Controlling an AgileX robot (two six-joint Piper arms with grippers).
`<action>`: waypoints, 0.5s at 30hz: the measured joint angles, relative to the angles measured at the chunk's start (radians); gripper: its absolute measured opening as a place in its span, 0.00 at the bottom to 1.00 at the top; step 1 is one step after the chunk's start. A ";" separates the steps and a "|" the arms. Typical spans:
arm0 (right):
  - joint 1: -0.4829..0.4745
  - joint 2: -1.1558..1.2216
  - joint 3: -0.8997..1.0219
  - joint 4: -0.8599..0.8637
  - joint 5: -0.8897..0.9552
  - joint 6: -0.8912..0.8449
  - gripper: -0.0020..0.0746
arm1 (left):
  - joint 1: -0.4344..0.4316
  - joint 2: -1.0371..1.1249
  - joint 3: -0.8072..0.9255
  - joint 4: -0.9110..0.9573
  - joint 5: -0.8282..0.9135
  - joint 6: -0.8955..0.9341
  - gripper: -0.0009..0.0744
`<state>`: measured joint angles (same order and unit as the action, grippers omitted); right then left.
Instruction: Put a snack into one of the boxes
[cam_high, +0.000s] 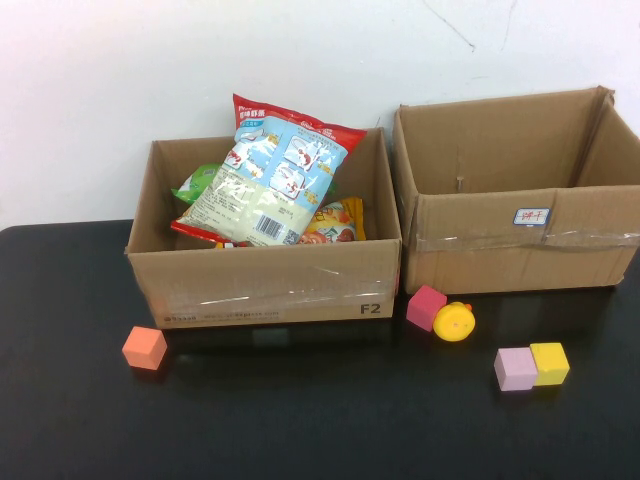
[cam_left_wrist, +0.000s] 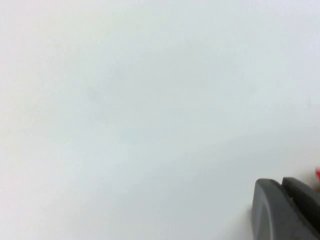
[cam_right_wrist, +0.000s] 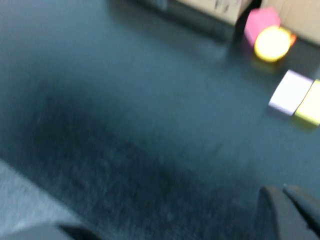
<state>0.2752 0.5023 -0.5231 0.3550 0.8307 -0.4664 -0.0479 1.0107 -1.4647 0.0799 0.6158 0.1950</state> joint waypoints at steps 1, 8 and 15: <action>0.000 0.000 0.000 -0.002 0.019 0.005 0.03 | 0.000 -0.037 0.042 0.000 -0.041 0.003 0.01; 0.000 0.000 0.000 -0.126 0.077 0.081 0.03 | 0.000 -0.345 0.461 0.030 -0.463 0.015 0.01; 0.000 0.000 0.000 -0.417 0.042 0.370 0.06 | 0.000 -0.538 0.818 0.020 -0.819 -0.038 0.01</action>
<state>0.2752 0.5023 -0.5231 -0.0625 0.8731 -0.0964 -0.0479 0.4732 -0.6465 0.1000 -0.2028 0.1568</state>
